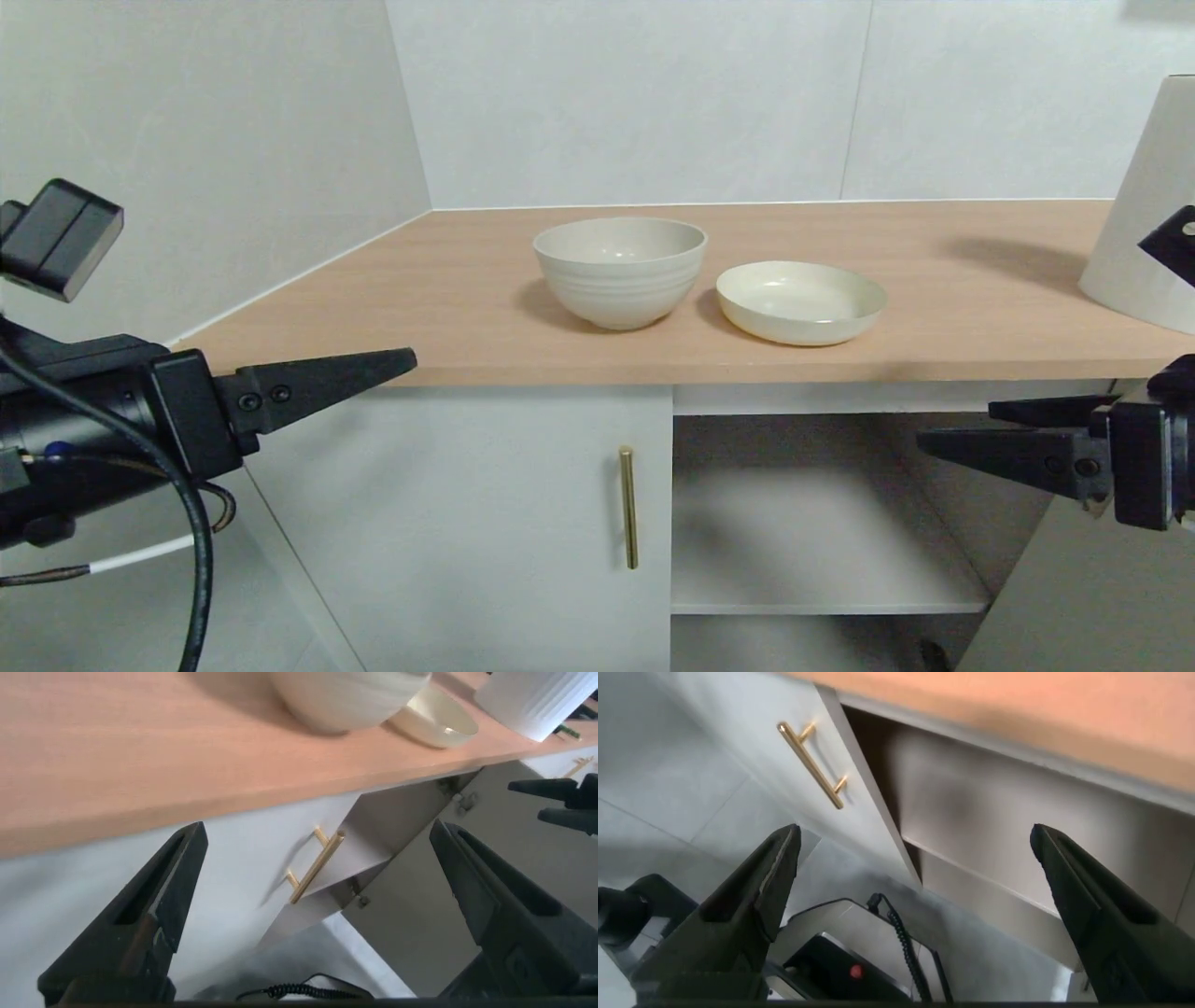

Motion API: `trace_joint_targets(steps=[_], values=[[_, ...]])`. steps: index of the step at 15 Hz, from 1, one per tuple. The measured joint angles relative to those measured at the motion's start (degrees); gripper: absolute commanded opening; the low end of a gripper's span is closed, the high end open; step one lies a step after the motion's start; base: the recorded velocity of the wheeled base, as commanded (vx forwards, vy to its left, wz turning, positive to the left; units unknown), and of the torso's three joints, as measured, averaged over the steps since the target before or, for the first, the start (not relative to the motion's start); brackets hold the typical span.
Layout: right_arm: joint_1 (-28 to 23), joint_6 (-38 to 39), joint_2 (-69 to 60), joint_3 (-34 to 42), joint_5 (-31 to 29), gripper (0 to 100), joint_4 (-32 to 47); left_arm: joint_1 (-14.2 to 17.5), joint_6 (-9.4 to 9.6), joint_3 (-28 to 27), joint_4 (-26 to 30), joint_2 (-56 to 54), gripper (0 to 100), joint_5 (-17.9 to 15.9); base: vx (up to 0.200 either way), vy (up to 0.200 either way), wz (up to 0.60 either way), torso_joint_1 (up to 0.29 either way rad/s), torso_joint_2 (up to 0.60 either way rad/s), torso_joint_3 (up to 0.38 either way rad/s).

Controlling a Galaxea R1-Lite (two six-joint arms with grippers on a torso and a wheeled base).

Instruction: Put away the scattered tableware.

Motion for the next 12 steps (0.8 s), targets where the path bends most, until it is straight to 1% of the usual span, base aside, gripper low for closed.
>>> trace_joint_targets(steps=[2,6,12], values=[[0.02,-0.11,0.06,0.00,0.02,100,0.07,-0.02,0.02,-0.07,-0.05,0.16,100,-0.06,0.000,0.000,0.00,0.102,-0.25,-0.303],[0.02,-0.30,0.24,0.23,0.02,100,0.00,-0.06,0.02,0.02,-0.11,0.74,100,-0.09,0.000,0.000,0.00,0.139,-0.53,-0.307],[-0.04,-0.35,0.72,0.34,0.00,100,-0.02,-0.09,-0.02,-0.05,-0.13,2.04,100,-0.06,0.000,0.000,0.00,0.177,-0.47,-0.294]])
